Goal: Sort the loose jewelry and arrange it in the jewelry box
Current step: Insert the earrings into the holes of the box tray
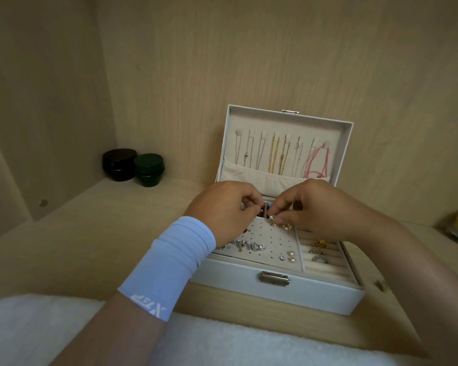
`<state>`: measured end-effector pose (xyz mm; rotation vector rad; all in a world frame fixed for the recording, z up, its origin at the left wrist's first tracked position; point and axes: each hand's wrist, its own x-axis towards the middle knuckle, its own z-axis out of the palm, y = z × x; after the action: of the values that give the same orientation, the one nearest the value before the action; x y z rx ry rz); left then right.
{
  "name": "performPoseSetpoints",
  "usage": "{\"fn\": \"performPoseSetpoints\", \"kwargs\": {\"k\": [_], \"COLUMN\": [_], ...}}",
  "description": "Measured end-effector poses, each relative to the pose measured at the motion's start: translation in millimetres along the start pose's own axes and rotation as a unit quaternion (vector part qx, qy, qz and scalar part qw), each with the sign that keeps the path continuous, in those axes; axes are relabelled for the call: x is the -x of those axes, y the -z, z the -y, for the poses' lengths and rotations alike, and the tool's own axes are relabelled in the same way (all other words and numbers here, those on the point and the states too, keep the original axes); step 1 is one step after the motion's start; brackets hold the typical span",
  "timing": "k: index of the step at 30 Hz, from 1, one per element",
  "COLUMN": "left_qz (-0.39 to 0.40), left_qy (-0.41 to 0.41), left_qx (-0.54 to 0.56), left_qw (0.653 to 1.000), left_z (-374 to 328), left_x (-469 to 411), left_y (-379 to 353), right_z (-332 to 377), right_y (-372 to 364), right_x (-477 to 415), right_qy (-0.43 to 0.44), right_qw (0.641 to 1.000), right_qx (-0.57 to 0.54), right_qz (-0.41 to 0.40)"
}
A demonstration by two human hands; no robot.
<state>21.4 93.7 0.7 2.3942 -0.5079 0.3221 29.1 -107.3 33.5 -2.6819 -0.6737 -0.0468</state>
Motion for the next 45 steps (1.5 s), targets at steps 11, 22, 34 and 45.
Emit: {"fn": "performPoseSetpoints", "kwargs": {"k": [11,22,34,45], "left_qz": [0.008,0.018,-0.012,0.025], "left_qy": [0.003,0.025,0.073,0.179], "left_qx": [0.007,0.052,0.254,0.352], "left_qw": [1.000,0.998,0.964,0.918], "left_z": [-0.7,-5.3,-22.4,-36.1], "left_x": [0.4,-3.6,-16.6,-17.6], "left_y": [-0.7,-3.1,-0.6,1.9], "right_z": [-0.4,1.0,-7.5,-11.8], "right_y": [-6.6,-6.5,7.3,15.7], "right_x": [-1.1,2.3,2.4,3.8], "right_qy": [-0.005,-0.007,-0.029,0.029], "right_qw": [0.998,0.998,0.934,0.962], "right_qx": [-0.044,-0.038,-0.331,-0.216], "right_qz": [-0.040,-0.051,-0.132,-0.163]}}
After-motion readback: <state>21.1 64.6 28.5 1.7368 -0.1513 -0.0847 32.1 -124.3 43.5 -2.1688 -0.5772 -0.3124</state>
